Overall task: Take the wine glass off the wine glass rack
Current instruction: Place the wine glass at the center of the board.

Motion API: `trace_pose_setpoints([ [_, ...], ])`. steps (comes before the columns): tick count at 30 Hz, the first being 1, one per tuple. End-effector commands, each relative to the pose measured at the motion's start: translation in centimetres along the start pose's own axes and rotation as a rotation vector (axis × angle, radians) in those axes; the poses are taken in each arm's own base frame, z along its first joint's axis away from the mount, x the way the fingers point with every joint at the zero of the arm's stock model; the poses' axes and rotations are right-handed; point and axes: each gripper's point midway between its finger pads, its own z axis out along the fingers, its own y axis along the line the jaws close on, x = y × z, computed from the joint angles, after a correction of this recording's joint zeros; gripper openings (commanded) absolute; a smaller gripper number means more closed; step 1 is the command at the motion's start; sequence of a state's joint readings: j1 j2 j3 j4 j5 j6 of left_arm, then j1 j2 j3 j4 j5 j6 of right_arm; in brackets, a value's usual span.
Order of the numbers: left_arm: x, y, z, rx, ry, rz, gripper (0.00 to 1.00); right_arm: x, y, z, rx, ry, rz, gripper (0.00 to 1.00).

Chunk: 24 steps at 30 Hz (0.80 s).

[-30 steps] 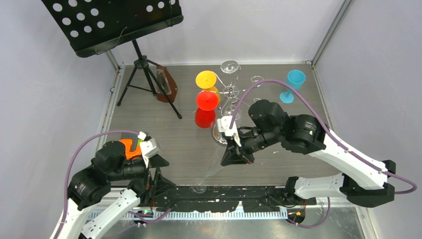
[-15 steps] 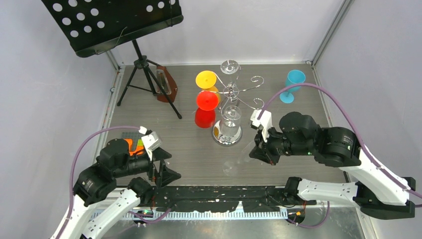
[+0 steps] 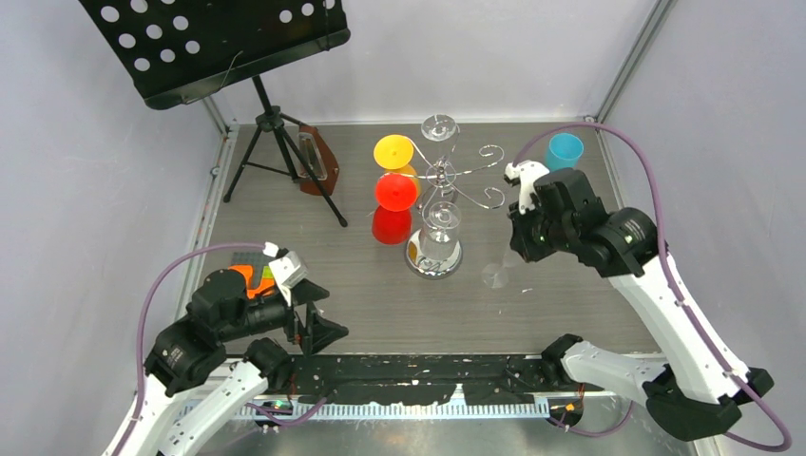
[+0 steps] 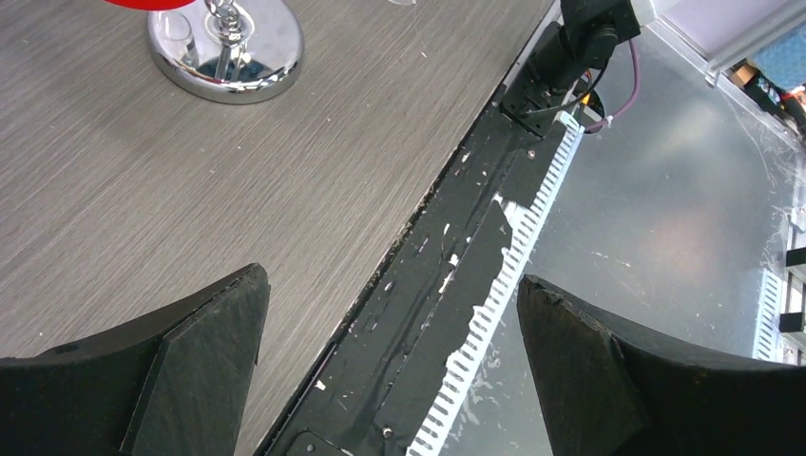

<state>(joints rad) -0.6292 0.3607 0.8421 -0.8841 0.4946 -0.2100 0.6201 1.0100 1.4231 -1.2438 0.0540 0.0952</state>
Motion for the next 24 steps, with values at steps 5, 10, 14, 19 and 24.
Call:
trace_pose_setpoints([
  [5,-1.9,0.1,0.3,-0.003,-0.126,0.030,1.00,-3.2,-6.7,1.3,0.220,-0.060,0.089,0.06],
  [10,-1.4,0.6,1.0,-0.002,-0.149,0.024,1.00,-4.2,-10.4,2.2,0.309,-0.046,0.172,0.06],
  [14,-1.0,0.8,1.2,0.002,-0.182,0.025,0.99,-4.9,-13.6,3.1,0.357,-0.056,0.254,0.06],
  [19,-0.8,1.0,1.2,-0.002,-0.205,0.032,1.00,-5.7,-17.1,4.0,0.392,-0.067,0.354,0.05],
  [24,-0.4,1.3,1.3,-0.016,-0.195,0.034,1.00,-6.3,-20.6,4.1,0.438,-0.096,0.452,0.05],
])
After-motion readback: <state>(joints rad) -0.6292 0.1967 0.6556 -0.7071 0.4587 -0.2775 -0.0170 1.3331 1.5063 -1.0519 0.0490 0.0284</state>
